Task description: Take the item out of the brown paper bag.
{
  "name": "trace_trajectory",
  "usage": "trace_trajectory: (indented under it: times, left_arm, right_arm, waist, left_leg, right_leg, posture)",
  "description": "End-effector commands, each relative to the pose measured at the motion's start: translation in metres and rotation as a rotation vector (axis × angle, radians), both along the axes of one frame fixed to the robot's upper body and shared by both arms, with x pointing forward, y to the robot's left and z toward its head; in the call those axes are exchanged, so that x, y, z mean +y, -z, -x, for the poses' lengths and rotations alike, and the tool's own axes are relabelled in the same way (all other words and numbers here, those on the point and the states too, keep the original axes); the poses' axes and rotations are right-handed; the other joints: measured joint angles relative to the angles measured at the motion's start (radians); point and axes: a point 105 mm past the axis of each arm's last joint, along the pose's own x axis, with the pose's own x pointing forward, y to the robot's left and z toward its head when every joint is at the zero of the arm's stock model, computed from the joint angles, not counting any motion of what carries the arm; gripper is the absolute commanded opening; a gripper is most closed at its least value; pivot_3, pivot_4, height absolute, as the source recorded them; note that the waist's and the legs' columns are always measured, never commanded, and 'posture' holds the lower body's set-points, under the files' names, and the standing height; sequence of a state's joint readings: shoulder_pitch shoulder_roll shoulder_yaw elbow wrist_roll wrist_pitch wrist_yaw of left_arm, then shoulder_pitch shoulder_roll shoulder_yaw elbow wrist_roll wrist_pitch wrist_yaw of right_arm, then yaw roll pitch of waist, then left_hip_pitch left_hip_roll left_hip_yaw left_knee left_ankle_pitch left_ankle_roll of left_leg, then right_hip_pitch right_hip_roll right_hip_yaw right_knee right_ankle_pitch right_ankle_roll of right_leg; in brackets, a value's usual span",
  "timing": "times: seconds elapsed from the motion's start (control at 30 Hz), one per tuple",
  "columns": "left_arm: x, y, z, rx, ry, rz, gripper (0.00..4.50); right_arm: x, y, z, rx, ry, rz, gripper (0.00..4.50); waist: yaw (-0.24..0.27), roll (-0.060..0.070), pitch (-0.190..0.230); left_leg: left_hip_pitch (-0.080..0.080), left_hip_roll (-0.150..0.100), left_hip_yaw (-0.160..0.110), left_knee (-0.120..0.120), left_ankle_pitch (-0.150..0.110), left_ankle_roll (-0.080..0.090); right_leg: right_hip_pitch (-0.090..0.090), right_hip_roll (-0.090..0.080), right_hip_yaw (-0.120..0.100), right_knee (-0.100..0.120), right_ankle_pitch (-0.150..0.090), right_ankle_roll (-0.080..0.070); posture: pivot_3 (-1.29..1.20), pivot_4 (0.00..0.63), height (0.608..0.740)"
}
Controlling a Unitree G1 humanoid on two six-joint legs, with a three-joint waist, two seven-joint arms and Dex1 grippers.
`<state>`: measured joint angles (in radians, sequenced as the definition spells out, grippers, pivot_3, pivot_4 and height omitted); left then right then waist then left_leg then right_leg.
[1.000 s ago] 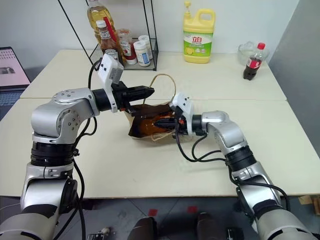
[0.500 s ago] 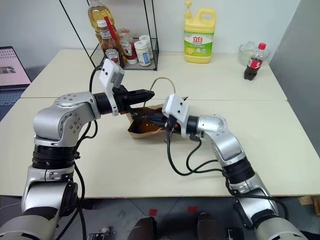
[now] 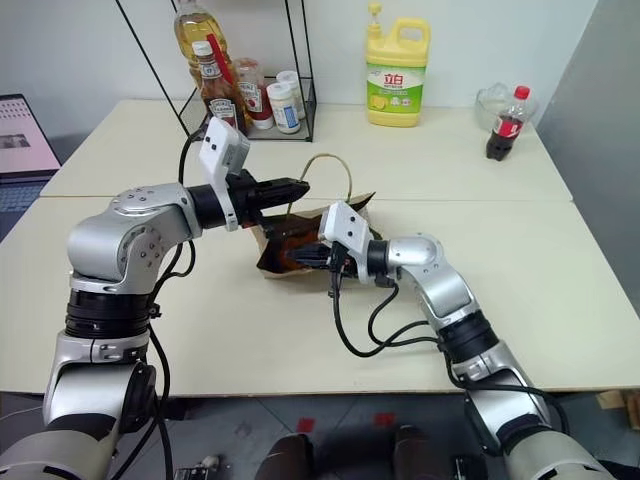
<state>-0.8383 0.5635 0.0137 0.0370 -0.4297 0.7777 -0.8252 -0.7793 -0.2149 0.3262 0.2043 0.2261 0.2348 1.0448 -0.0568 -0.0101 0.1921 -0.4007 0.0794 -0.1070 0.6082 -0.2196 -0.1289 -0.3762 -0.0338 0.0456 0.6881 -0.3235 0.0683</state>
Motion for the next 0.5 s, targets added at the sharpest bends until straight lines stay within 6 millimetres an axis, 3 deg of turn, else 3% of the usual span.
trace_trajectory:
  times: [0.03, 0.17, 0.4, 0.5]
  left_arm:
    - [-0.006, -0.014, 0.005, -0.062, 0.028, -0.002, 0.0]
    - [-0.007, -0.014, 0.005, -0.062, 0.033, -0.002, 0.0]
    - [-0.007, -0.014, 0.006, -0.064, 0.031, -0.001, 0.0]
    - [-0.007, -0.013, 0.006, -0.063, 0.029, 0.0, 0.0]
  right_arm:
    - [0.008, -0.016, 0.005, 0.027, -0.067, -0.039, 0.06]
    - [0.017, -0.019, -0.007, 0.103, -0.039, -0.052, 0.06]
    - [0.017, -0.013, -0.045, 0.077, 0.189, 0.002, 0.06]
    - [0.013, 0.0, -0.045, -0.004, 0.195, 0.091, 0.58]
  waist:
    - [0.0, 0.0, 0.0]
    - [0.0, 0.0, 0.0]
    - [0.0, 0.0, 0.0]
    - [0.0, 0.0, 0.0]
  left_leg:
    - [0.0, 0.0, 0.0, 0.0, 0.0, 0.0]
    - [0.0, 0.0, 0.0, 0.0, 0.0, 0.0]
    - [0.0, 0.0, 0.0, 0.0, 0.0, 0.0]
    - [0.0, 0.0, 0.0, 0.0, 0.0, 0.0]
  right_leg:
    - [0.0, 0.0, 0.0, 0.0, 0.0, 0.0]
    - [0.0, 0.0, 0.0, 0.001, 0.0, 0.0]
    - [0.0, 0.0, 0.0, 0.001, 0.0, 0.0]
    - [0.0, 0.0, 0.0, 0.0, 0.0, 0.0]
  posture:
    - [0.0, 0.15, 0.74]
    - [0.0, 0.15, 0.74]
    - [0.0, 0.15, 0.74]
    - [0.0, 0.15, 0.74]
